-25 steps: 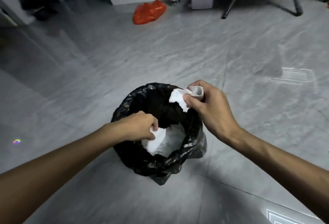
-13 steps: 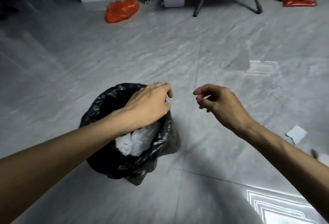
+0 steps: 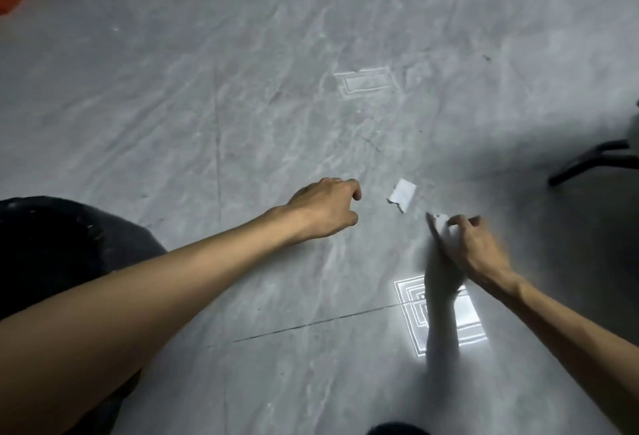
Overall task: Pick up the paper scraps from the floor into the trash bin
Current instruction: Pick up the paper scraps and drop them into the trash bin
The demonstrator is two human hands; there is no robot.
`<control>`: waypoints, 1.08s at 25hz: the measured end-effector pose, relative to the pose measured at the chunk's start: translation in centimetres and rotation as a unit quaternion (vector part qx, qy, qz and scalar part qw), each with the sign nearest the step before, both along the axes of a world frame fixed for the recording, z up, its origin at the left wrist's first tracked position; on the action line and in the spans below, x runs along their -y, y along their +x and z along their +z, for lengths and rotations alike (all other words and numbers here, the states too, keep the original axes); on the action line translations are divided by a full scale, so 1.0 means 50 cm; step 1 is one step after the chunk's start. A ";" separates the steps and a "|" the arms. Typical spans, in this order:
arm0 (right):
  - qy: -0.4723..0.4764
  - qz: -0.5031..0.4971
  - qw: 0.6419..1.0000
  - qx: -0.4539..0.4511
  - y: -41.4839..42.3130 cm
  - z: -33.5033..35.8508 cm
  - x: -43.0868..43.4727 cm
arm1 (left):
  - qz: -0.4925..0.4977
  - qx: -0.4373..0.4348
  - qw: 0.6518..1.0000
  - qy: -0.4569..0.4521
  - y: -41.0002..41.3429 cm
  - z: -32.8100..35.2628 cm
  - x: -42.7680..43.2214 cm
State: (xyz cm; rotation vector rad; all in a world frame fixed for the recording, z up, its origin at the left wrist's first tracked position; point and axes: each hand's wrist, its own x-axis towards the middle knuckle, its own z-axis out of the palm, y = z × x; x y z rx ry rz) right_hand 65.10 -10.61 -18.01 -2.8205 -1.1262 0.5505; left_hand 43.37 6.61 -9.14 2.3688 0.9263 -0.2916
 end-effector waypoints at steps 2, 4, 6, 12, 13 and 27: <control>0.031 0.031 0.999 -0.010 0.008 -0.009 0.000 | -0.006 0.007 1.000 -0.003 0.047 -0.040 0.002; 0.074 0.022 0.996 -0.044 0.016 -0.014 -0.005 | -0.006 0.031 0.999 0.009 0.097 -0.079 0.009; 0.143 -0.058 0.979 -0.137 0.015 -0.010 -0.007 | -0.029 0.040 0.998 0.038 0.148 -0.120 0.023; 0.252 -0.222 0.876 -0.345 -0.001 0.015 -0.012 | -0.041 0.048 0.993 0.104 0.235 -0.208 0.025; 0.256 -0.217 0.872 -0.357 -0.007 0.020 -0.016 | -0.027 0.059 0.993 0.094 0.234 -0.215 0.023; 0.253 -0.017 0.834 -0.490 -0.313 0.173 -0.232 | 0.121 0.163 0.977 0.062 -0.203 0.208 -0.042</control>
